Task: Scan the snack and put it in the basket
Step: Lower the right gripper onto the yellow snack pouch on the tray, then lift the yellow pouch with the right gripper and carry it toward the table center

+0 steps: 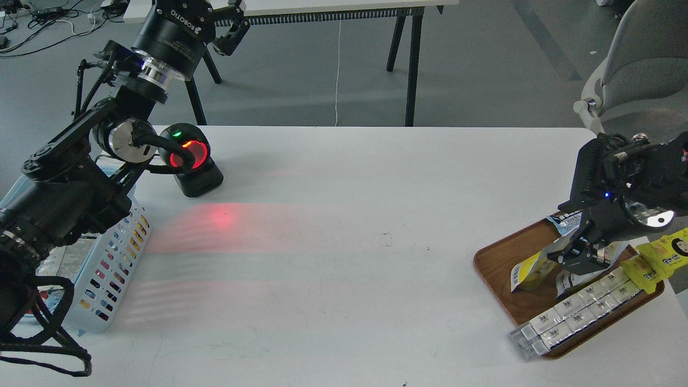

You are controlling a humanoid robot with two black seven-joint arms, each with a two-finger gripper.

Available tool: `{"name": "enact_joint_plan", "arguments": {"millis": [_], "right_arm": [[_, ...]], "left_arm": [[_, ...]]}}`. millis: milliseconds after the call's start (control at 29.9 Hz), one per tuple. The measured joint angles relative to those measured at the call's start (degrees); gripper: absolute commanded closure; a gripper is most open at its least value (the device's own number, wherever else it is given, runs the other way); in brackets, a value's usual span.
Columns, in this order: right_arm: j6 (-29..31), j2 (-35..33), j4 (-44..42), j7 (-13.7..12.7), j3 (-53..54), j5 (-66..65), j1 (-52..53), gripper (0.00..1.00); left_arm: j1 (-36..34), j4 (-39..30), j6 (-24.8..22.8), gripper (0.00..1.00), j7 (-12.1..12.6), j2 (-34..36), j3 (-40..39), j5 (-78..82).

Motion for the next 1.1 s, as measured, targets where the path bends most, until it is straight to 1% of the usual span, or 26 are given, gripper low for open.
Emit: {"name": "enact_joint_plan", "arguments": {"millis": [100, 134, 201, 234, 268, 301, 401, 502, 636, 736, 1104], "right_arm": [[0.0, 0.1, -0.9, 0.0, 0.1, 0.0, -0.8, 0.25], [0.0, 0.1, -1.0, 0.0, 0.1, 0.0, -1.0, 0.33], [0.0, 0.1, -1.2, 0.0, 0.1, 0.0, -1.4, 0.51], [0.0, 0.1, -1.4, 0.0, 0.1, 0.0, -1.7, 0.62], [0.0, 0.0, -1.7, 0.0, 0.1, 0.0, -1.8, 0.69], [0.0, 0.0, -2.1, 0.0, 0.2, 0.0, -1.9, 0.74], [0.0, 0.2, -3.6, 0.0, 0.4, 0.0, -2.1, 0.81], [0.0, 0.3, -4.6, 0.0, 0.6, 0.0, -2.2, 0.82], [0.0, 0.8, -4.9, 0.0, 0.9, 0.0, -2.2, 0.95], [0.0, 1.2, -5.2, 0.0, 1.0, 0.0, -2.2, 1.0], [0.0, 1.7, -5.3, 0.0, 2.6, 0.0, -1.8, 1.0]], "left_arm": [[0.3, 0.0, 0.0, 0.0, 0.0, 0.0, 0.0, 0.0], [0.4, 0.0, 0.0, 0.0, 0.0, -0.1, 0.0, 0.0], [0.5, 0.0, 0.0, 0.0, 0.0, -0.1, 0.1, 0.0], [0.5, 0.0, 0.0, 0.0, 0.0, -0.1, 0.1, 0.0], [0.5, 0.0, 0.0, 0.0, 0.0, -0.1, 0.1, 0.0], [0.5, 0.0, 0.0, 0.0, 0.0, -0.2, 0.1, 0.0], [0.5, 0.0, 0.0, 0.0, 0.0, -0.2, 0.1, 0.1], [0.5, 0.0, 0.0, 0.0, 0.0, -0.6, 0.1, 0.1], [0.5, 0.1, 0.0, 0.0, 0.0, -1.2, 0.2, 0.1], [0.5, 0.1, 0.0, 0.0, 0.0, -1.3, 0.2, 0.1], [0.5, 0.1, 0.0, 0.0, 0.0, -1.1, 0.2, 0.1]]}}
